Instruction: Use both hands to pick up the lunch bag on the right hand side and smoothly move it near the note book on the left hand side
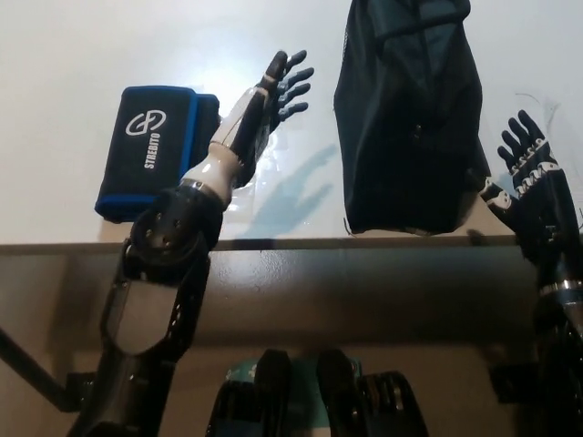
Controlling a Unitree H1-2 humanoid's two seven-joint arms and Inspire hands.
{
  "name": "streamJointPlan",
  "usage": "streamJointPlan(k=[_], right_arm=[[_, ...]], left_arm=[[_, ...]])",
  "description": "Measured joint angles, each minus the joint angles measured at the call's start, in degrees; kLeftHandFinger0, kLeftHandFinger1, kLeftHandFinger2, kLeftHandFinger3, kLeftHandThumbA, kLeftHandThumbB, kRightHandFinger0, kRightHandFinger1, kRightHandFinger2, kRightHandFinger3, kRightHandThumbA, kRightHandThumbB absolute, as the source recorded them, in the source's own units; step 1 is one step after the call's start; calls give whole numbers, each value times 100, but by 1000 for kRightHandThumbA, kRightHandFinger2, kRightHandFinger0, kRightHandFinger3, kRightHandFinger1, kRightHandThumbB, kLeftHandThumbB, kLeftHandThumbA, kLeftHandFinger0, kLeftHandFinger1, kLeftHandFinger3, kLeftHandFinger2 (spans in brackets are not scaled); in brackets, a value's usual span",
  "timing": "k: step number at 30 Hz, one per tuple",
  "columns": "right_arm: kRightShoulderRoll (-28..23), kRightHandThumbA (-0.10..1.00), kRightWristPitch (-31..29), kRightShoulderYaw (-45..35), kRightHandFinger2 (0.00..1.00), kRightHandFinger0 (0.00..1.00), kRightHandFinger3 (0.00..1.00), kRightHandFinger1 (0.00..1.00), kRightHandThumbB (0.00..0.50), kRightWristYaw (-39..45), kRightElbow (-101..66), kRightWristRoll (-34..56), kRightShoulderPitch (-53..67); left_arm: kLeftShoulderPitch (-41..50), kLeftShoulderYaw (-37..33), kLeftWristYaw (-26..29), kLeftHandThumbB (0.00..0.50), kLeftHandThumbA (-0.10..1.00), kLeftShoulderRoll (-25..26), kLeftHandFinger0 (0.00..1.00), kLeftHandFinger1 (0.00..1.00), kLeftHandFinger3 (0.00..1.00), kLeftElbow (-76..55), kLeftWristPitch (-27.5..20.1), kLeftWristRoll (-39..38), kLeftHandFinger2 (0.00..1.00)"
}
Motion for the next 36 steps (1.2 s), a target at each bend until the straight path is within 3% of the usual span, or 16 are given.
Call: streamJointPlan(k=[6,8,14,19,26,36], right_arm=[[41,1000,-1,-22,1000,1000,1000,1000,320,42,149,123,-145],[71,1000,0,-25,1000,1000,1000,1000,315,45,204,157,-186],[169,1000,0,-47,1000,1000,1000,1000,332,55,302,259,-352],[271,1000,0,-72,1000,1000,1000,1000,315,102,516,421,-583],[468,1000,6,-80,1000,1000,1000,1000,360,280,929,719,-860],[774,1000,94,-88,1000,1000,1000,1000,383,569,1463,1112,-1247]], left_arm=[[-348,252,59,388,1000,-233,1000,1000,1000,890,21,-158,1000],[-458,344,91,419,1000,-307,1000,1000,1000,1212,23,-198,1000],[-804,465,152,386,1000,-388,1000,1000,1000,1990,-14,-269,1000],[-979,465,161,395,1000,-436,1000,1000,1000,2579,-236,-280,1000],[-1003,359,200,427,1000,-556,1000,1000,1000,2943,-491,-234,1000],[-1003,211,281,410,1000,-551,1000,1000,1000,2934,-744,-114,1000]])
